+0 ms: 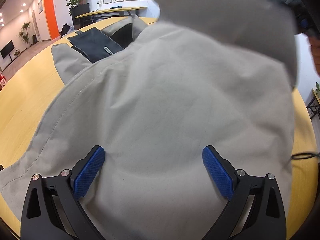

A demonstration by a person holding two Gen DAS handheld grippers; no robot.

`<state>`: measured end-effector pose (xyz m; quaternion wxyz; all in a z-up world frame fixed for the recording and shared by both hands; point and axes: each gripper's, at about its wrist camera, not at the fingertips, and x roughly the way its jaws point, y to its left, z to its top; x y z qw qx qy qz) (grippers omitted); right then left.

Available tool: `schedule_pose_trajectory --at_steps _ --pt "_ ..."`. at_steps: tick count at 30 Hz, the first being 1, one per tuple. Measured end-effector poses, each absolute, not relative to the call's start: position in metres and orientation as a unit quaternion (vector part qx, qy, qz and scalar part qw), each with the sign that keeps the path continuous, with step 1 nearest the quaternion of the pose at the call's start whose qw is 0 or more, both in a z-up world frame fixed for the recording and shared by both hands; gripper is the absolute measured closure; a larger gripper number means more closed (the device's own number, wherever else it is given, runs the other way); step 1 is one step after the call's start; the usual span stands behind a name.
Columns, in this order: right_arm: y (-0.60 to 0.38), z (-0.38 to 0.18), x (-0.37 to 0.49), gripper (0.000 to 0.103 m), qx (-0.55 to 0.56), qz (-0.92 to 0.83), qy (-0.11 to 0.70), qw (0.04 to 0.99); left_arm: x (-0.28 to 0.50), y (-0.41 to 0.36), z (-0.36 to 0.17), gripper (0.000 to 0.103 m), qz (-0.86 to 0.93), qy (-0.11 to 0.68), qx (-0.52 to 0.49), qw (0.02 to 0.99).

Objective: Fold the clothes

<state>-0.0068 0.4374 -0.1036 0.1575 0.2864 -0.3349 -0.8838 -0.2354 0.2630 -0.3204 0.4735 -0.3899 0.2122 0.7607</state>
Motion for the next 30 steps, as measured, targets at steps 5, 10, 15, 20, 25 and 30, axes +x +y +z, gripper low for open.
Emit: schedule_pose_trajectory --at_steps 5,10,15,20,25,30 --pt "0.374 -0.083 -0.02 0.092 0.283 -0.858 -0.33 0.274 -0.234 0.276 -0.319 0.003 0.764 0.191 -0.397 0.472" --pt "0.325 -0.087 -0.029 0.093 0.305 -0.82 -0.337 0.348 -0.23 0.291 -0.32 0.001 0.759 0.195 -0.397 0.477" --pt "0.314 -0.106 -0.034 0.093 0.341 -0.812 -0.322 0.348 -0.217 0.277 -0.318 0.001 0.74 0.239 -0.387 0.495" --pt "0.316 -0.111 -0.039 0.093 0.345 -0.809 -0.324 0.348 -0.206 0.219 -0.3 0.004 0.733 0.247 -0.387 0.502" --pt "0.296 -0.13 -0.05 0.093 0.373 -0.806 -0.294 0.353 -0.17 0.112 -0.244 0.005 0.775 0.196 -0.388 0.459" --pt "0.258 -0.167 -0.053 0.093 0.438 -0.815 -0.192 0.328 -0.1 -0.005 -0.141 0.005 0.851 0.082 -0.364 0.37"
